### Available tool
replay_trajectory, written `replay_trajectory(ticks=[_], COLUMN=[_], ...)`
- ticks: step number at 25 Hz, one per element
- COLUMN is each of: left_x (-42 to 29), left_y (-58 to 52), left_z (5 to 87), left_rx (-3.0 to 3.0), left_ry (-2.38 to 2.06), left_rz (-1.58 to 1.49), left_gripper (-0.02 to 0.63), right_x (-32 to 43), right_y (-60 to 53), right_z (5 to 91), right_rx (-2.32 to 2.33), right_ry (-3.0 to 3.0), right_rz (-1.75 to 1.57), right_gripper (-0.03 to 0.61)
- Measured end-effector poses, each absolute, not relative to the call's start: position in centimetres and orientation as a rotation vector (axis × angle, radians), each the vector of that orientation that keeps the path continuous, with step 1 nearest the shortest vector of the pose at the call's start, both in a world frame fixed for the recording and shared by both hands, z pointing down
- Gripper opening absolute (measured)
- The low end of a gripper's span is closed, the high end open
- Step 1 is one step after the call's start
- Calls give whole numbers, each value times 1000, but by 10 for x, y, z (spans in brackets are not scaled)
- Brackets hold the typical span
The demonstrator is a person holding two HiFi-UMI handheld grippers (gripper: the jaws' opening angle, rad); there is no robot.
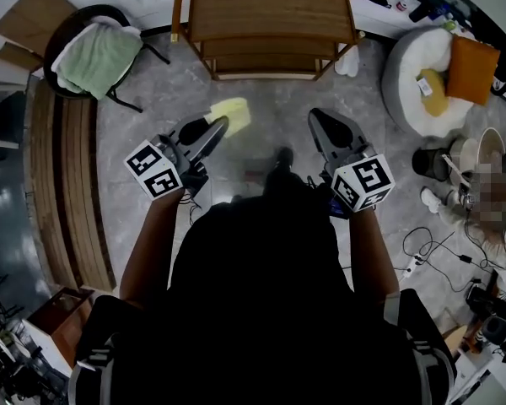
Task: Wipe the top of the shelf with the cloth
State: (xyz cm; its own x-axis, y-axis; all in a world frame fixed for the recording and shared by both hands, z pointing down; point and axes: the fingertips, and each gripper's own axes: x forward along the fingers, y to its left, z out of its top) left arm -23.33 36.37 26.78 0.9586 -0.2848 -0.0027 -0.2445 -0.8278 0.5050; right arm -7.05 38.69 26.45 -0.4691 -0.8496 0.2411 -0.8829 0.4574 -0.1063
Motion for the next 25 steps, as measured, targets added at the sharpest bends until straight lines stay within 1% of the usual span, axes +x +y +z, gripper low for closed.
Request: replay_trajectory(ticks=[5, 9, 14, 20, 25], left_x=[-187, -150, -114, -104, -100], left_y=[329, 295, 266, 233, 189], left_z=[246, 240, 236, 241, 261], left_rx=[2619, 2628, 2620, 2600, 2572], left_ry=[-425, -447, -456, -458, -422], left_rz=[-87, -63, -39, -9, -24], left_gripper=[26, 27, 27, 27, 26], right_x=[-23, 28, 70, 111, 123], right_y=[351, 317, 281, 243, 201], right_z=[250, 226, 200, 190, 199], right_rx=[1480, 1562, 1568, 1619, 1593], right_ry=[-2595, -2681, -2664, -2619, -2597], right_rz=[308, 433, 247, 212, 220], right_gripper=[25, 25, 25, 25, 25])
